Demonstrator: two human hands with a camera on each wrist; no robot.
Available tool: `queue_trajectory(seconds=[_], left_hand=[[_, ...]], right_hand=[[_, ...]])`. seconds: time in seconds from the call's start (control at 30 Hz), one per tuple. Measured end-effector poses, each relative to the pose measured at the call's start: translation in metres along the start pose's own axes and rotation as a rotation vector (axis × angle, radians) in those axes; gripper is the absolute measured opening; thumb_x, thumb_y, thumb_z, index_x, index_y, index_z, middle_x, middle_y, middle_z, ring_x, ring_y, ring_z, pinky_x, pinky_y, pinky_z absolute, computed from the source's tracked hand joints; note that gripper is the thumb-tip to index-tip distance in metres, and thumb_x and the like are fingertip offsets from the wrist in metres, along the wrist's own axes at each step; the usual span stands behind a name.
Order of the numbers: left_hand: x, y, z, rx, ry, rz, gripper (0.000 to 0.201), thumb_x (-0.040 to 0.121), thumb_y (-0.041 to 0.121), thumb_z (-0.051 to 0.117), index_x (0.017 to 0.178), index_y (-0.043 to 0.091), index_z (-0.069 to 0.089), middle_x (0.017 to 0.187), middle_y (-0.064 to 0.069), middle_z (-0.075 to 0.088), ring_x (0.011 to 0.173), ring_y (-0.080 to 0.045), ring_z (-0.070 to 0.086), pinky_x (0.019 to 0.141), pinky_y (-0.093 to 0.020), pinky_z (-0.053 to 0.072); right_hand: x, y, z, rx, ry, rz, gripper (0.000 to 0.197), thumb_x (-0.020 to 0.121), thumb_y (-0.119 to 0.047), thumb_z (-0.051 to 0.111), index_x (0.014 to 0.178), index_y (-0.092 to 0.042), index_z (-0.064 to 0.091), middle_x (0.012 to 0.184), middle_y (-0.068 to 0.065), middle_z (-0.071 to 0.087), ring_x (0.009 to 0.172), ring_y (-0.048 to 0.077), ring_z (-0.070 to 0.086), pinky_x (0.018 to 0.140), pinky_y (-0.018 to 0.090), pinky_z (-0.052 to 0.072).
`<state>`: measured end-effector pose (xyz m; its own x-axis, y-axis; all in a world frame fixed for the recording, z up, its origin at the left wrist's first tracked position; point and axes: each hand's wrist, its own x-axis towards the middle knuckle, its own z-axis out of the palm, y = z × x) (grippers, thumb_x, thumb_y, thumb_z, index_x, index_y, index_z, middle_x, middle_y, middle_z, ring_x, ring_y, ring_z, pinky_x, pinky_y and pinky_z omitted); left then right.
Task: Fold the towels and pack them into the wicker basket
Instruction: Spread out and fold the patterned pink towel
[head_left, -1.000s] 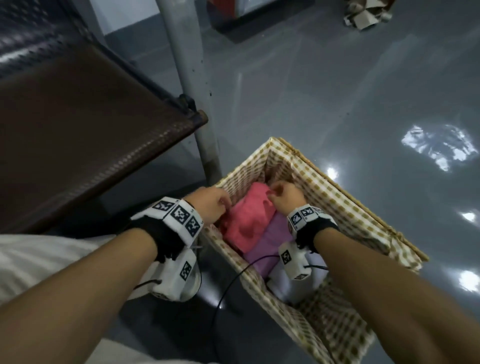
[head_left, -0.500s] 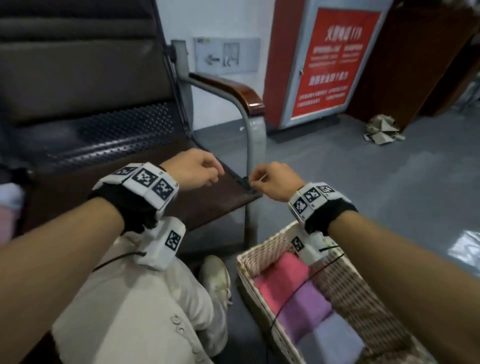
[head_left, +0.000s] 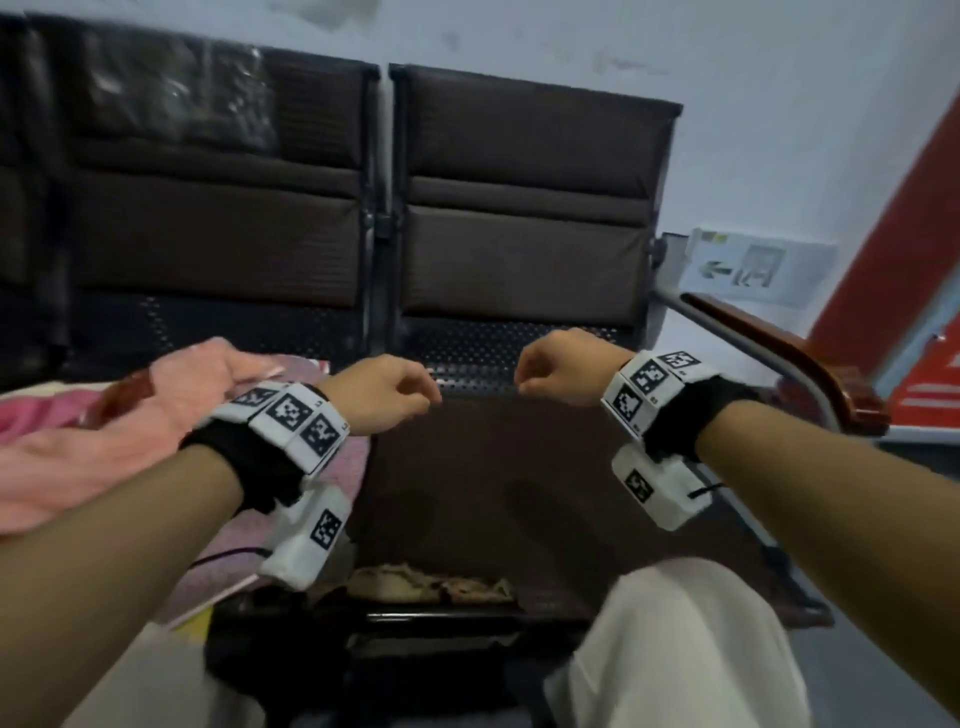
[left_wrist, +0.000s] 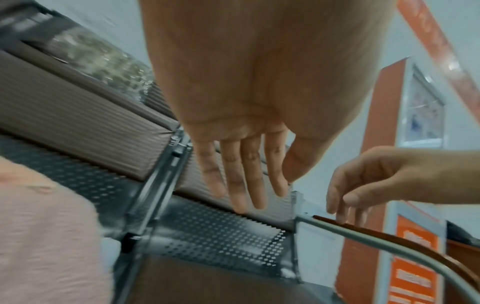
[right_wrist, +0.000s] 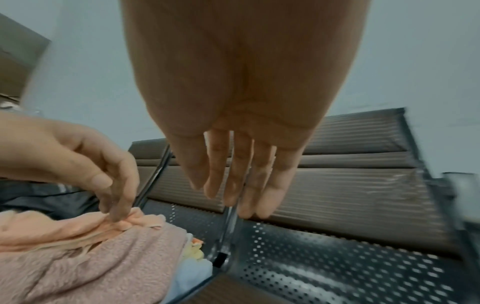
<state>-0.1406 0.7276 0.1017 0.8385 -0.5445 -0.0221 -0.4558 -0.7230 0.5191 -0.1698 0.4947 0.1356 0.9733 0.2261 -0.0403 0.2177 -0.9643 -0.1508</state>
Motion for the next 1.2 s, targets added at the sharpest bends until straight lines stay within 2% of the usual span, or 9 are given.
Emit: queue_trajectory(seconds=[0.17,0.3,0.47,0.57,0.73,0.83,0.93,1.03,1.2], left_hand=[[-0.015,-0.093,-0.011,0.083,0.027,-0.138,0.022,0.091,0.013,0.053,0.109,0.015,0.066,0.107,0.000,0.066,0.099,-0.013,0.060,0.082,-0.019,0.042],[-0.027,-0.150,-0.007,0.225,-0.080,-0.256,0.024,0.091,0.016,0.053,0.113,0.014,0.062,0.107,-0.006,0.065,0.101,-0.022,0.059,0.085,-0.025,0.040],[-0.035,-0.177,-0.006,0.352,-0.244,-0.248,0.027,0.090,0.027,0.056,0.114,0.020,0.064,0.112,-0.002,0.060,0.106,-0.019,0.055,0.090,-0.028,0.044],[-0.036,-0.183,-0.009,0.313,-0.250,-0.224,0.028,0.090,0.027,0.056,0.116,0.019,0.062,0.110,-0.001,0.061,0.092,-0.014,0.052,0.080,-0.024,0.041],[-0.037,-0.184,-0.008,0.317,-0.264,-0.239,0.030,0.090,0.031,0.057,0.118,0.022,0.060,0.114,0.000,0.060,0.094,-0.013,0.052,0.082,-0.025,0.042],[-0.035,-0.174,-0.007,0.359,-0.276,-0.246,0.032,0.090,0.033,0.057,0.120,0.022,0.057,0.105,0.002,0.058,0.091,-0.014,0.050,0.078,-0.027,0.042],[-0.031,-0.160,-0.002,0.372,-0.270,-0.217,0.033,0.091,0.035,0.057,0.120,0.019,0.057,0.100,0.002,0.056,0.086,-0.014,0.048,0.072,-0.025,0.038],[-0.029,-0.148,0.005,0.361,-0.255,-0.165,0.033,0.090,0.041,0.055,0.113,0.018,0.063,0.109,-0.002,0.064,0.091,-0.016,0.055,0.081,-0.030,0.047],[-0.026,-0.125,0.013,0.275,-0.255,-0.163,0.050,0.085,0.061,0.048,0.096,0.013,0.059,0.079,-0.003,0.052,0.072,-0.014,0.050,0.074,-0.032,0.044]], right_hand=[[0.077,-0.061,0.043,0.025,-0.098,-0.165,0.013,0.087,-0.028,0.062,0.096,-0.022,0.070,0.092,-0.005,0.069,0.087,0.011,0.060,0.077,0.022,0.043],[0.122,-0.102,0.094,0.094,-0.171,-0.277,0.016,0.086,-0.028,0.065,0.097,-0.018,0.071,0.098,-0.002,0.071,0.092,0.013,0.062,0.080,0.022,0.044],[0.148,-0.139,0.158,0.180,-0.412,-0.346,0.031,0.079,-0.035,0.075,0.102,-0.017,0.068,0.097,-0.004,0.067,0.092,0.013,0.062,0.080,0.022,0.046],[0.149,-0.151,0.185,0.091,-0.568,-0.449,0.046,0.069,-0.034,0.083,0.108,-0.015,0.066,0.112,0.006,0.060,0.105,0.022,0.055,0.092,0.034,0.045],[0.147,-0.149,0.199,0.060,-0.458,-0.585,0.028,0.072,-0.026,0.080,0.090,-0.007,0.068,0.103,0.012,0.056,0.101,0.022,0.046,0.086,0.027,0.035],[0.140,-0.144,0.194,0.070,-0.444,-0.611,0.015,0.081,-0.015,0.071,0.084,-0.001,0.067,0.094,0.013,0.056,0.091,0.024,0.051,0.082,0.031,0.040],[0.129,-0.137,0.181,0.136,-0.412,-0.557,0.009,0.085,-0.011,0.065,0.079,-0.005,0.062,0.077,0.003,0.055,0.075,0.021,0.051,0.074,0.034,0.044],[0.114,-0.125,0.164,0.207,-0.307,-0.507,0.007,0.089,-0.012,0.060,0.082,-0.012,0.058,0.080,0.000,0.057,0.076,0.014,0.050,0.072,0.026,0.041],[0.093,-0.100,0.126,0.410,-0.084,-0.416,0.013,0.092,-0.011,0.056,0.082,-0.011,0.048,0.077,0.001,0.060,0.074,0.016,0.053,0.070,0.030,0.040]])
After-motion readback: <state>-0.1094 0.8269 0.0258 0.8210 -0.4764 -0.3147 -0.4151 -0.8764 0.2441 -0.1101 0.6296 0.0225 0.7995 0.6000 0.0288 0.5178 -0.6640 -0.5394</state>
